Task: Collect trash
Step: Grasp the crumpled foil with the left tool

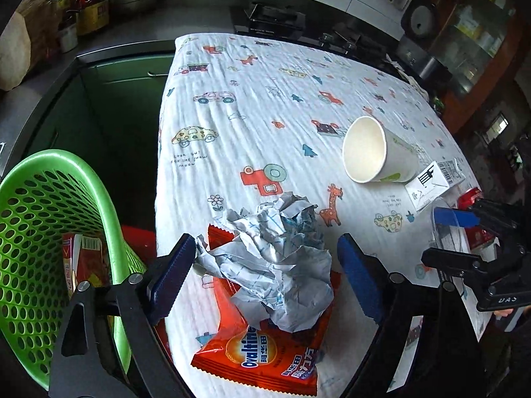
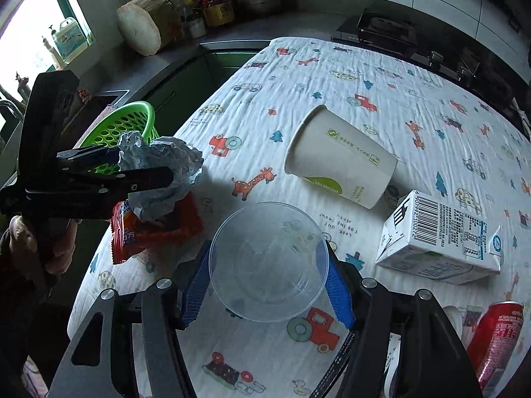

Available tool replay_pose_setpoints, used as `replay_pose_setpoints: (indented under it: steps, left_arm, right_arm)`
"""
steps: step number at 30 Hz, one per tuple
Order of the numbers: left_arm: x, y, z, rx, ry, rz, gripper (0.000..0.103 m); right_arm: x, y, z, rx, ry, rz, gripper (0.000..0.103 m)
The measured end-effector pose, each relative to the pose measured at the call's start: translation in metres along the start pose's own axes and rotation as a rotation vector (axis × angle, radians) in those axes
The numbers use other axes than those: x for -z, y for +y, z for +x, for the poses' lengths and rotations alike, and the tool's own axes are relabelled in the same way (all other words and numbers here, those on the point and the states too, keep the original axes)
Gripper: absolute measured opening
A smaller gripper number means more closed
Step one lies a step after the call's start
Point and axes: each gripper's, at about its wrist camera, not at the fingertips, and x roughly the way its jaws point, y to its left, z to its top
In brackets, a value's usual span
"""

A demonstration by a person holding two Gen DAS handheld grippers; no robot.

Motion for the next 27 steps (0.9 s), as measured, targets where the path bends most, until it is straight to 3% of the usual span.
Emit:
replay_pose_setpoints:
  steps: [6,13,21,27]
  left_arm:
    - [0.001,-0.001,0.004,-0.025,0.009,0.012,0.064]
    - [0.001,-0.002,-0.015,0.030,-0.029,0.005,0.042]
    - [0.001,0.009,-0.062,0.078,-0.128,-0.007,0.040]
    - [0.001,0.048,-0.101,0.013,-0.195,-0.044,0.040]
  right_arm:
    - [0.004,0.002,0.001,-0.005,0.005,0.002,0.061]
    - [0.005,0.009,-0.007,-0.007,-0.004,-0.005,0.061]
    - [-0.004,0.030,-0.020,-0.004,-0.032,-0.037,0.061]
    - [-0.024,0.063,-0.023,-0.038,-0.057,-0.078,0.061]
